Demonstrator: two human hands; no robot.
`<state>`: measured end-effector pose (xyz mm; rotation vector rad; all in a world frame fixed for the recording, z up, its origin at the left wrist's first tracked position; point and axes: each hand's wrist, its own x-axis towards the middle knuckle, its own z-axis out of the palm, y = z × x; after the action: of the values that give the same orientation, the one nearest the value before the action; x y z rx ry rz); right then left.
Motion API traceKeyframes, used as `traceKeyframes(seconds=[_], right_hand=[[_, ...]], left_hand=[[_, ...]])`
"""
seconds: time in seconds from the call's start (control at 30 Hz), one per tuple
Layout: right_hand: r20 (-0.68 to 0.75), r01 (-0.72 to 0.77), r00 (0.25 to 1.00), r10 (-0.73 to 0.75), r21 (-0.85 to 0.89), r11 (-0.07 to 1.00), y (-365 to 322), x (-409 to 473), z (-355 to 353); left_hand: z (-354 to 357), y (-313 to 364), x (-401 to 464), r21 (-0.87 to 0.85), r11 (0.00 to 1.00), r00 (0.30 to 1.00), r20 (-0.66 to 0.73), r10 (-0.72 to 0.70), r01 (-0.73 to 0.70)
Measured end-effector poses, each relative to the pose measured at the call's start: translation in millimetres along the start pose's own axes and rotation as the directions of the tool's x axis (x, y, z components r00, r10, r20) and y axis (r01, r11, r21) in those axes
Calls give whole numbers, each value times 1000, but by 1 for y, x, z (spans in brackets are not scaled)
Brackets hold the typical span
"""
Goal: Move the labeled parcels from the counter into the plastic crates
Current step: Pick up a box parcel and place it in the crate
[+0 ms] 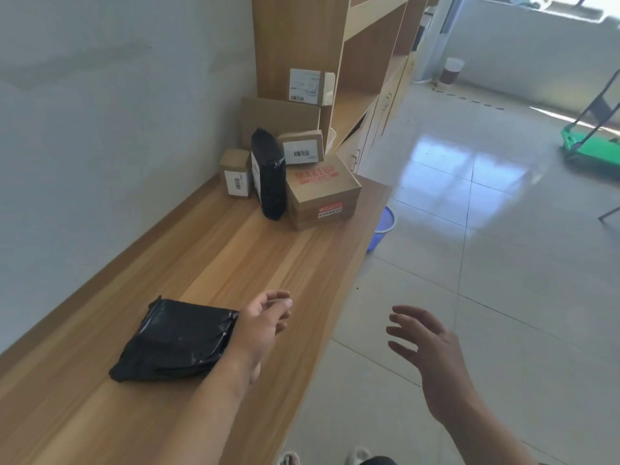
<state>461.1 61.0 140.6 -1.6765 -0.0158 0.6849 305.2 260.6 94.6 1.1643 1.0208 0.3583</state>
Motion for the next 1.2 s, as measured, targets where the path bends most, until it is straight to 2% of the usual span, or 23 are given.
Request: traceKeyframes(seconds=[0.2,0.4,0.57,0.7,0.8,0.9,1.2], right_hand=[[67,-30,997,36,-85,996,-34,119,22],[195,-24,979,56,-165,986,-83,277,59],[288,-3,954,85,-274,962,-110,396,97],[365,-22,915,173,-383,924,-119,462,129],[368,-35,908,199,-406,913,-119,494,145],[404,-63,876,264,-446,893,-118,508,152],[466,-28,840,278,-474,880,-102,484,146]], left_hand=[[27,33,99,55,997,997,-63,-43,46],[81,64,205,58,991,971,-215,-106,121],[108,82,282,-72,972,912,-337,-233,221],[115,79,321,-191,943,853,-405,-329,273],[121,76,335,-252,923,835,-404,-374,291],[127,77,343,-256,927,844,-397,-360,274],[138,67,323,-186,943,841,-428,-331,276]])
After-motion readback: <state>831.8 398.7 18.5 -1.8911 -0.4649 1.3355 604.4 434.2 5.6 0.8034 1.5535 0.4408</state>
